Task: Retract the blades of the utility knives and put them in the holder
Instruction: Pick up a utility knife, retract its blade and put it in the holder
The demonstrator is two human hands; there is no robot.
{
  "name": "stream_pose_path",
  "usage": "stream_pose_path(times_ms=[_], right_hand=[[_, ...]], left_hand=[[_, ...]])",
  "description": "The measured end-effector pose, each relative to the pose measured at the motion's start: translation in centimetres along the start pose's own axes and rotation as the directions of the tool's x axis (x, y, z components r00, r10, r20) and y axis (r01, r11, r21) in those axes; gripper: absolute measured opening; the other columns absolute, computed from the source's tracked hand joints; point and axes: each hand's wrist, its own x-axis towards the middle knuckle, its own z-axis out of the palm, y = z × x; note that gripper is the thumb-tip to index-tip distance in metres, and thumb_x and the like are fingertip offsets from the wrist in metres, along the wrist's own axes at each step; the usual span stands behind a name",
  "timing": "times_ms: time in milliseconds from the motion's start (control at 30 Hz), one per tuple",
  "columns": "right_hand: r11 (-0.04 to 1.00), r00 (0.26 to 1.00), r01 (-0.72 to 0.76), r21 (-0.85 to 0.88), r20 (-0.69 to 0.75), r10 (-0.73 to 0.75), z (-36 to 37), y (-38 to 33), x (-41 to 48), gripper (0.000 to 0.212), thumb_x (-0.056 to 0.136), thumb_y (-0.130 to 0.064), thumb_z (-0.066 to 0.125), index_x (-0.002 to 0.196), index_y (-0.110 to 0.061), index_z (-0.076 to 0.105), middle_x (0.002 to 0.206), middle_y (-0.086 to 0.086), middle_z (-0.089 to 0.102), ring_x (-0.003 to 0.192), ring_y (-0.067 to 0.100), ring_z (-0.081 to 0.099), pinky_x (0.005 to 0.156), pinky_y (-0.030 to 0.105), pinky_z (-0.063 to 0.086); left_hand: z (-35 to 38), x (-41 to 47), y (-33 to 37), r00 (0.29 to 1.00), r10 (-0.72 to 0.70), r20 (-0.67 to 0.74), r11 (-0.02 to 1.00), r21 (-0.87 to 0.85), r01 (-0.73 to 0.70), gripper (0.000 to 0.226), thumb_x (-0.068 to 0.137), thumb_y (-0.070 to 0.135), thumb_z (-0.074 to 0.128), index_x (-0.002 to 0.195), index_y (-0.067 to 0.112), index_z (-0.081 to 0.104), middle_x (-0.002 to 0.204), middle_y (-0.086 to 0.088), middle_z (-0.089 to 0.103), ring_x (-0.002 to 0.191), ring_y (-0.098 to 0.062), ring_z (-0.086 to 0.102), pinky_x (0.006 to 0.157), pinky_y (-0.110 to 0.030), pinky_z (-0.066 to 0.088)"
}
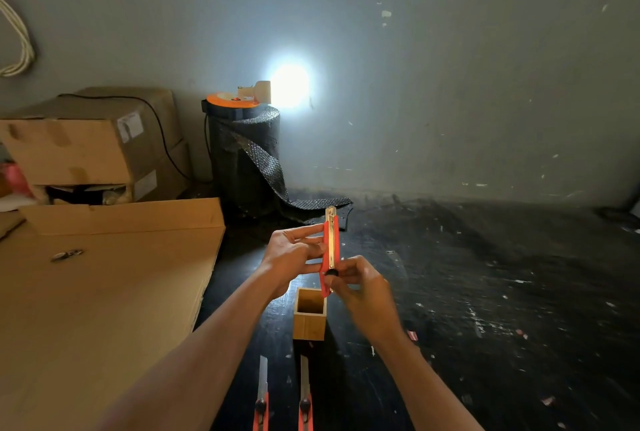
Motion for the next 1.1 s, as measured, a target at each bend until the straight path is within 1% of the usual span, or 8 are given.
stream_pose_path(times_ms=[200, 367, 467, 567, 767, 867, 967, 1100], right_hand=[[0.997, 0.998, 0.066, -0.047, 0.021, -0.065, -0.1, -0.2, 0.2, 0.021, 0.094, -0.022, 0.07, 0.115, -0.024, 0.069, 0.115, -0.007, 0.071, 0.103, 0.005, 0.064, 0.076, 0.008, 0.046], [1.0, 1.0, 0.015, -0.001, -0.026, -0.015, 0.0, -0.5, 0.3, 0.02, 0.086, -0.03, 0.078, 0.097, -0.029, 0.061, 0.093, -0.023, 0.066, 0.087, -0.002, 0.066, 0.074, 0.014, 0.05], [0.998, 0.999, 0.053, -0.031, 0.0, -0.053, -0.1, -0.4, 0.1, 0.026, 0.091, -0.028, 0.074, 0.116, -0.027, 0.065, 0.109, -0.016, 0.069, 0.095, 0.0, 0.064, 0.072, 0.008, 0.044], [0.993, 0.994, 0.103, -0.059, 0.026, -0.102, -0.4, -0.2, 0.2, 0.023, 0.096, -0.018, 0.068, 0.118, -0.025, 0.069, 0.121, -0.006, 0.072, 0.105, 0.004, 0.064, 0.075, 0.006, 0.045], [0.998, 0.998, 0.059, -0.017, -0.014, -0.059, -0.3, -0.6, 0.3, 0.022, 0.089, -0.028, 0.076, 0.092, -0.037, 0.056, 0.093, -0.024, 0.065, 0.088, -0.004, 0.064, 0.07, 0.008, 0.043], [0.996, 0.996, 0.091, -0.018, 0.005, -0.091, -0.4, -0.3, 0.2, 0.02, 0.092, -0.026, 0.072, 0.105, -0.035, 0.061, 0.1, -0.027, 0.062, 0.09, -0.009, 0.061, 0.066, 0.005, 0.045], [0.986, 0.987, 0.151, -0.073, 0.062, -0.147, -0.9, 0.1, 0.6, 0.027, 0.096, -0.012, 0.067, 0.119, -0.027, 0.07, 0.113, -0.017, 0.064, 0.098, -0.003, 0.061, 0.07, 0.001, 0.049], [0.987, 0.987, 0.137, -0.086, 0.095, -0.129, -1.2, 0.1, 1.1, 0.025, 0.096, -0.01, 0.067, 0.117, -0.023, 0.071, 0.119, -0.007, 0.069, 0.105, 0.005, 0.063, 0.077, 0.008, 0.048]], left_hand=[[0.0, 0.0, 0.6, 1.0, 0.018, -0.007, 1.0, 0.014, -0.018, 0.029, 0.094, -0.007, 0.067, 0.109, 0.017, 0.076, 0.08, 0.009, 0.081, 0.065, -0.01, 0.08, 0.051, -0.023, 0.06], [0.1, 0.0, 0.5, 1.0, 0.019, 0.005, 1.0, 0.019, -0.019, 0.032, 0.094, -0.008, 0.067, 0.111, 0.017, 0.076, 0.083, 0.007, 0.082, 0.068, -0.013, 0.081, 0.054, -0.025, 0.062], [0.1, -0.1, 0.6, 1.0, 0.028, -0.01, 0.999, 0.016, -0.028, 0.032, 0.093, -0.008, 0.067, 0.114, 0.014, 0.076, 0.081, 0.007, 0.082, 0.067, -0.012, 0.081, 0.052, -0.023, 0.06], [0.1, -0.1, 0.8, 0.999, 0.037, -0.009, 0.999, 0.009, -0.036, 0.032, 0.093, -0.009, 0.067, 0.115, 0.013, 0.075, 0.074, 0.009, 0.082, 0.065, -0.01, 0.08, 0.051, -0.022, 0.06], [0.3, 0.0, 0.6, 0.999, 0.036, -0.004, 0.999, 0.014, -0.036, 0.034, 0.093, -0.008, 0.067, 0.121, 0.011, 0.074, 0.076, 0.011, 0.082, 0.067, -0.01, 0.081, 0.052, -0.022, 0.06], [0.3, -0.1, 0.6, 0.999, 0.034, -0.009, 0.999, 0.017, -0.034, 0.033, 0.094, -0.008, 0.067, 0.119, 0.012, 0.074, 0.076, 0.012, 0.081, 0.065, -0.009, 0.08, 0.051, -0.022, 0.06], [0.2, 0.1, 0.6, 0.999, 0.033, -0.007, 0.999, 0.009, -0.033, 0.035, 0.092, -0.01, 0.067, 0.12, 0.011, 0.075, 0.077, 0.01, 0.082, 0.066, -0.01, 0.081, 0.052, -0.022, 0.06], [0.1, 0.3, 0.6, 0.999, 0.037, -0.014, 0.999, 0.001, -0.037, 0.034, 0.093, -0.009, 0.067, 0.12, 0.011, 0.075, 0.086, 0.004, 0.081, 0.068, -0.012, 0.081, 0.053, -0.023, 0.061]])
